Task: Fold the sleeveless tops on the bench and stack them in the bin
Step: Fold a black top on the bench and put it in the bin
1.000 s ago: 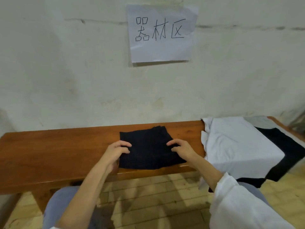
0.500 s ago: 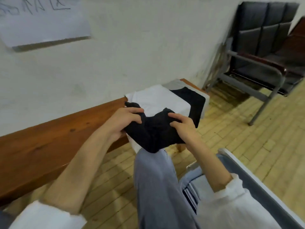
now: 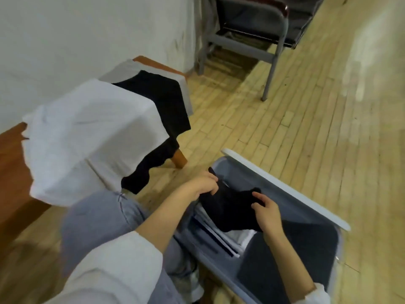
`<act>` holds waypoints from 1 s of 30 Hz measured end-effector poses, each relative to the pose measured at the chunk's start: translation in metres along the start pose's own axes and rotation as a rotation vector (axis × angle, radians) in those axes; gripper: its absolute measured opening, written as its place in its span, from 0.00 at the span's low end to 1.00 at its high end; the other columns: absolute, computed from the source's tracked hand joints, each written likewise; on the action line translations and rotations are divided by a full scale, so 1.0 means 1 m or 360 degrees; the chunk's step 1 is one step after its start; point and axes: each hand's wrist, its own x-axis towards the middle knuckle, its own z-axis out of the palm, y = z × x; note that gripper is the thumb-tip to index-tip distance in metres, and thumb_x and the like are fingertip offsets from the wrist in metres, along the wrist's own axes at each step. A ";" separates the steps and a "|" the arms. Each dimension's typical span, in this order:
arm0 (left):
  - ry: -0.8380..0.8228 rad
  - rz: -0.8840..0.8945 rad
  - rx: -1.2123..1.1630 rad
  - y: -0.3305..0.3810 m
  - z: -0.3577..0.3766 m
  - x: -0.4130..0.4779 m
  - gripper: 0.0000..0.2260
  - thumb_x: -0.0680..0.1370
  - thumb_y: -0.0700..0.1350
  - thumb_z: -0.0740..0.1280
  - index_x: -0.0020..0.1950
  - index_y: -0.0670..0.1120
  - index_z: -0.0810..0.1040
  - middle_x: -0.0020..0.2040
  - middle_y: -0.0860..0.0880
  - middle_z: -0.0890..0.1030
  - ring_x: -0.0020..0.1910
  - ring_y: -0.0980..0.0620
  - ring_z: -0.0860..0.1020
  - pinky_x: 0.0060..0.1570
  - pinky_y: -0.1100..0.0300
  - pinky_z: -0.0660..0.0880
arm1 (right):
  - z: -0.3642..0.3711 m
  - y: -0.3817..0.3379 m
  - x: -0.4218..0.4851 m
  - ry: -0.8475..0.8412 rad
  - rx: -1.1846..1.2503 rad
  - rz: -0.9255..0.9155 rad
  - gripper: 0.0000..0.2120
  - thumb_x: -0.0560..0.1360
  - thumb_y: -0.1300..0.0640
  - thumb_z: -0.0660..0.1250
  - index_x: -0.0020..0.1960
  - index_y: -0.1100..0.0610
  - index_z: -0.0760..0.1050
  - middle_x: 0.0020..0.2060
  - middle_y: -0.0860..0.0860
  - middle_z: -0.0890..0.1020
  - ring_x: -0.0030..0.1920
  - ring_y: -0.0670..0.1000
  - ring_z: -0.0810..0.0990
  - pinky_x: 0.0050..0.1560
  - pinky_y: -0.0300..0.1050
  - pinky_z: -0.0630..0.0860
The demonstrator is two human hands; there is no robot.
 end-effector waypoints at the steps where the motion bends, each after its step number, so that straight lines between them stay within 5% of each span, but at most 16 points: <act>1: -0.0015 -0.0018 0.0100 -0.008 0.009 0.013 0.25 0.71 0.29 0.61 0.67 0.45 0.75 0.64 0.48 0.70 0.61 0.45 0.72 0.47 0.58 0.72 | 0.000 0.014 0.005 0.0001 -0.0002 0.0054 0.21 0.76 0.67 0.59 0.66 0.54 0.73 0.39 0.49 0.79 0.31 0.51 0.76 0.30 0.42 0.71; 5: -0.0174 -0.0054 0.0270 -0.033 0.035 0.055 0.26 0.73 0.30 0.61 0.71 0.45 0.70 0.56 0.47 0.75 0.38 0.53 0.73 0.37 0.60 0.70 | 0.002 0.060 0.031 0.0016 -0.0034 0.0231 0.21 0.76 0.66 0.59 0.68 0.53 0.71 0.34 0.54 0.79 0.23 0.46 0.67 0.24 0.39 0.63; 10: -0.0168 0.0134 0.0437 -0.039 0.049 0.095 0.26 0.76 0.32 0.62 0.73 0.46 0.66 0.76 0.48 0.59 0.65 0.49 0.71 0.46 0.61 0.71 | 0.012 0.077 0.065 0.0121 -0.0002 0.0261 0.22 0.77 0.65 0.59 0.68 0.51 0.70 0.50 0.58 0.81 0.25 0.44 0.69 0.26 0.37 0.66; 13: 0.0001 0.0282 0.0449 -0.032 0.057 0.124 0.26 0.75 0.30 0.61 0.71 0.47 0.68 0.75 0.50 0.61 0.65 0.49 0.71 0.47 0.57 0.75 | 0.017 0.077 0.084 0.0256 0.0015 0.0097 0.21 0.77 0.64 0.59 0.67 0.49 0.71 0.62 0.53 0.77 0.45 0.47 0.78 0.49 0.47 0.78; 16: 0.0168 0.0292 0.0508 -0.037 0.069 0.153 0.23 0.75 0.29 0.60 0.65 0.49 0.74 0.75 0.49 0.60 0.64 0.45 0.72 0.41 0.57 0.74 | 0.027 0.086 0.105 0.0373 0.0086 0.0054 0.20 0.78 0.63 0.59 0.69 0.51 0.70 0.67 0.49 0.71 0.67 0.50 0.70 0.67 0.47 0.68; 20: 0.0052 0.0233 0.0877 -0.084 0.084 0.181 0.24 0.75 0.28 0.60 0.69 0.43 0.72 0.77 0.46 0.56 0.73 0.45 0.61 0.68 0.53 0.65 | 0.056 0.137 0.127 0.0218 0.0211 0.0307 0.20 0.78 0.64 0.63 0.68 0.55 0.71 0.67 0.54 0.72 0.66 0.52 0.71 0.60 0.40 0.68; 24: 0.0018 0.0238 0.1307 -0.130 0.079 0.187 0.27 0.77 0.30 0.57 0.76 0.40 0.58 0.78 0.43 0.53 0.71 0.44 0.66 0.68 0.55 0.66 | 0.080 0.185 0.120 0.0125 0.0113 0.0308 0.19 0.76 0.65 0.66 0.65 0.53 0.72 0.65 0.54 0.73 0.67 0.55 0.71 0.68 0.51 0.69; 27: 0.0086 0.0423 0.1699 -0.139 0.078 0.176 0.33 0.73 0.27 0.60 0.77 0.39 0.54 0.78 0.42 0.44 0.71 0.43 0.64 0.66 0.52 0.69 | 0.084 0.193 0.110 0.0200 -0.0076 0.0237 0.21 0.75 0.64 0.67 0.67 0.56 0.71 0.67 0.54 0.70 0.65 0.53 0.71 0.63 0.49 0.71; 30: 0.0233 0.0609 0.1892 -0.148 0.093 0.162 0.27 0.75 0.31 0.60 0.74 0.36 0.59 0.78 0.39 0.46 0.76 0.41 0.54 0.74 0.49 0.52 | 0.084 0.190 0.107 0.0425 -0.0607 -0.0101 0.22 0.68 0.69 0.69 0.61 0.59 0.75 0.69 0.59 0.67 0.62 0.58 0.72 0.54 0.54 0.74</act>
